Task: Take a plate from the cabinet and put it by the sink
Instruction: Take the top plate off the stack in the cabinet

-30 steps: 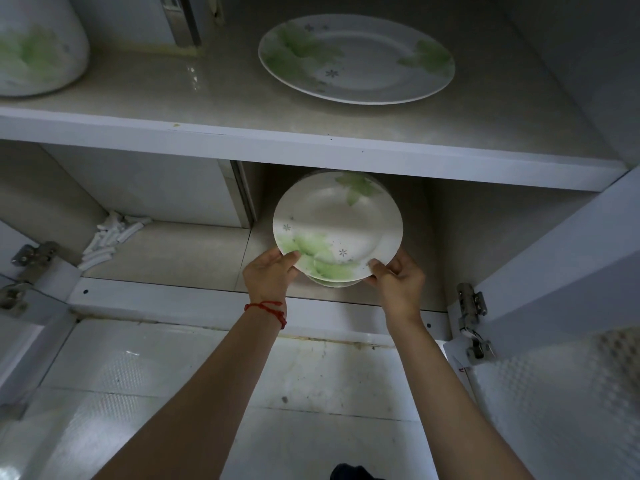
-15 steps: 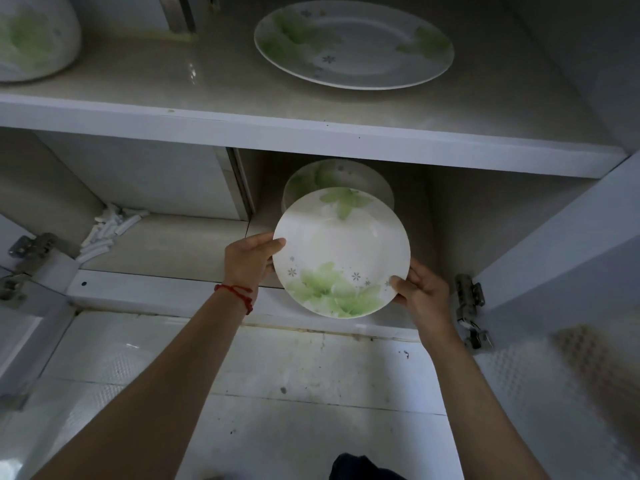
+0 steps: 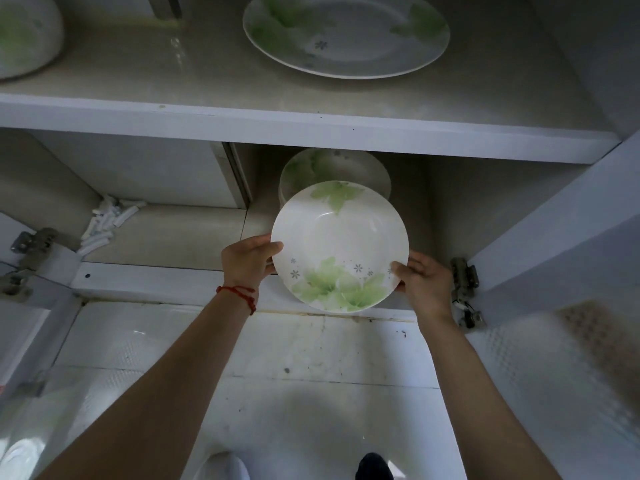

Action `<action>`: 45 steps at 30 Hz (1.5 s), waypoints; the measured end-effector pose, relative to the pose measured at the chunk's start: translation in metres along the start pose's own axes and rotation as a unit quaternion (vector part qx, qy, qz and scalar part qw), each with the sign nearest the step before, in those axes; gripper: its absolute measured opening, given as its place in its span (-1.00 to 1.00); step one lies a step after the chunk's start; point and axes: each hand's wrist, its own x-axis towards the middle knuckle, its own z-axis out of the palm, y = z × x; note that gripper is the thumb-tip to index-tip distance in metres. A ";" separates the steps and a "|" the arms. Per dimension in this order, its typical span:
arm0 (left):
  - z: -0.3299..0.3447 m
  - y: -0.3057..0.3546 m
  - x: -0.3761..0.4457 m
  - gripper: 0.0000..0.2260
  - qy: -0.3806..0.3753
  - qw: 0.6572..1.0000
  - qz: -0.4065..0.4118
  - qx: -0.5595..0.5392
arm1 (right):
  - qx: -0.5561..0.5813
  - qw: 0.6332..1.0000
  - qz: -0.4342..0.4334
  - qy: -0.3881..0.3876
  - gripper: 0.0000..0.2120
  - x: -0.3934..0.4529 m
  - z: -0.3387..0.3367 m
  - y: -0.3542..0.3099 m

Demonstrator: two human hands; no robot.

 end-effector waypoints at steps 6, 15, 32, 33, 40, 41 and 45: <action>-0.012 0.016 -0.029 -0.73 -0.008 0.997 -0.074 -0.009 | -0.009 0.997 0.074 0.009 -0.80 -0.037 -0.005 -0.027; -0.043 0.051 -0.086 -0.76 0.020 0.989 -0.132 0.055 | -0.099 0.991 0.094 0.001 -0.81 -0.096 -0.014 -0.063; -0.120 0.147 -0.271 -0.85 0.080 0.985 -0.151 0.010 | -0.142 0.982 0.120 -0.014 -0.81 -0.269 -0.041 -0.184; -0.123 0.156 -0.284 -0.84 0.083 0.985 -0.154 0.008 | -0.143 0.982 0.121 -0.013 -0.81 -0.280 -0.044 -0.193; -0.145 0.227 -0.353 -0.83 0.076 0.988 -0.133 0.024 | -0.129 0.983 0.130 0.000 -0.78 -0.350 -0.054 -0.256; -0.148 0.237 -0.361 -0.83 0.073 0.989 -0.129 0.027 | -0.124 0.984 0.130 0.003 -0.73 -0.359 -0.054 -0.266; -0.154 0.276 -0.388 -0.83 0.065 0.991 -0.109 0.038 | -0.114 0.984 0.139 0.010 -0.69 -0.391 -0.059 -0.307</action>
